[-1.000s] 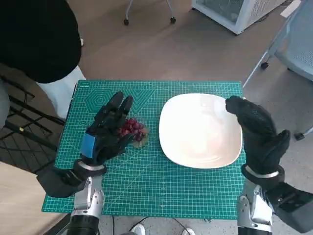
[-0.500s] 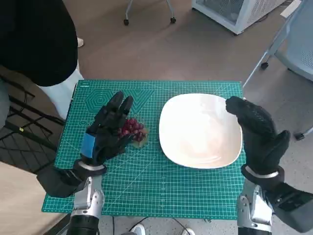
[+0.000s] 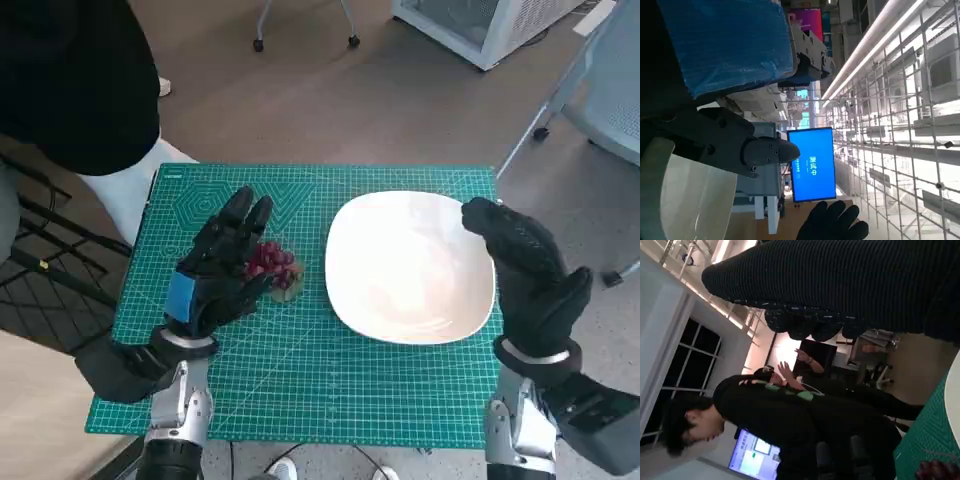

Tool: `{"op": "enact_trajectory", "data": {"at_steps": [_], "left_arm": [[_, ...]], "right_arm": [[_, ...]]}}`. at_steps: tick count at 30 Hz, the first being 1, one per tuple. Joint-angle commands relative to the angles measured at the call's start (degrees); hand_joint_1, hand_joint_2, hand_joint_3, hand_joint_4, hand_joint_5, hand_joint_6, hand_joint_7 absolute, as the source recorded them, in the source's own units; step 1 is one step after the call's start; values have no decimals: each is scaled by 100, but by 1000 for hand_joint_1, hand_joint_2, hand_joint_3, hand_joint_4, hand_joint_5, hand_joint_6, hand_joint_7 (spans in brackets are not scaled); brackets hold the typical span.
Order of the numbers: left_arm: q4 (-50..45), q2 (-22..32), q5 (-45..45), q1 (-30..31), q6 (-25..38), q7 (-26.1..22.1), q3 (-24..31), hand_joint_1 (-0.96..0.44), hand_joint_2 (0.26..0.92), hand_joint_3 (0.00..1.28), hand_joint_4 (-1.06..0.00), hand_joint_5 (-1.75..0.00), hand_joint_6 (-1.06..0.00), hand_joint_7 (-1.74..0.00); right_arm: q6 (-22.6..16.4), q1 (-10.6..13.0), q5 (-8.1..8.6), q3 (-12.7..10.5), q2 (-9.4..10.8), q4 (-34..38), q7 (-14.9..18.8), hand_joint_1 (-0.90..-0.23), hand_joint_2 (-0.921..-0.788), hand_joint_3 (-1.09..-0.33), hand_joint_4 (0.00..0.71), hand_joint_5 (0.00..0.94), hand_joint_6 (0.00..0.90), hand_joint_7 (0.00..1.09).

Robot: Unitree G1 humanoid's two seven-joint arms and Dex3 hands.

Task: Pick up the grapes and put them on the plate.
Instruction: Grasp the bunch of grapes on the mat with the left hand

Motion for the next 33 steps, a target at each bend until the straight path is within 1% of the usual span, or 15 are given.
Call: {"op": "enact_trajectory", "data": {"at_steps": [1, 8, 11, 14, 16, 18, 20, 23, 26, 29, 33], "left_arm": [[-89, 47, -21, 30, 23, -5, -1, -199, 921, 359, -284, 0, -383, 0], [-57, 105, -3, -7, -11, -6, 33, -205, 921, 351, -286, -1, -384, -1], [-108, 199, 61, -35, -35, 24, 53, -229, 921, 321, -287, -1, -384, -2], [-222, 393, 277, -76, -101, 119, 63, -272, 921, 274, -267, 0, -359, -1], [-289, 581, 576, -113, -158, 245, 54, -313, 921, 238, -236, 0, -327, 0], [-424, 931, 1198, -144, -190, 485, 38, -375, 921, 190, -191, 0, -281, 0], [-686, 1388, 2047, -137, -84, 778, 9, -455, 921, 136, -135, 0, -227, 0], [-1188, 1937, 3116, -76, 309, 1067, -58, -557, 917, 67, -57, 1, -154, 0], [-1731, 2311, 3930, -7, 891, 1141, -150, -603, 891, 29, -19, 1, -108, 0], [-2319, 2548, 4634, 33, 1709, 1036, -278, -591, 840, 9, -5, 1, -85, -1], [-2822, 2595, 5212, 24, 2633, 850, -488, -539, 779, 2, -1, 1, -96, -10]], "right_arm": [[27, 38, 24, -25, -18, 97, 42, -452, -921, -539, 360, 1, 214, 282], [59, 37, 2, -25, -20, 82, 3, -445, -921, -542, 359, 1, 213, 283], [67, 34, -5, -21, -12, 78, -10, -449, -921, -541, 359, 0, 213, 283], [87, 34, -17, -12, -2, 50, -35, -453, -921, -540, 359, 1, 213, 283], [104, 32, -27, -8, 2, 29, -55, -451, -921, -540, 360, 1, 213, 284], [123, 36, -43, -2, 7, -5, -83, -445, -921, -540, 360, 1, 213, 285], [136, 43, -62, 6, 12, -37, -111, -437, -921, -542, 360, 1, 213, 285], [145, 43, -79, 9, 16, -54, -134, -428, -921, -546, 360, 1, 213, 286], [152, 36, -84, 7, 14, -52, -146, -425, -921, -548, 359, 0, 212, 286], [156, 21, -98, 6, 15, -41, -163, -425, -921, -550, 359, 0, 211, 286], [136, 6, -123, 10, 24, -15, -175, -429, -921, -550, 358, 0, 210, 287]]}}
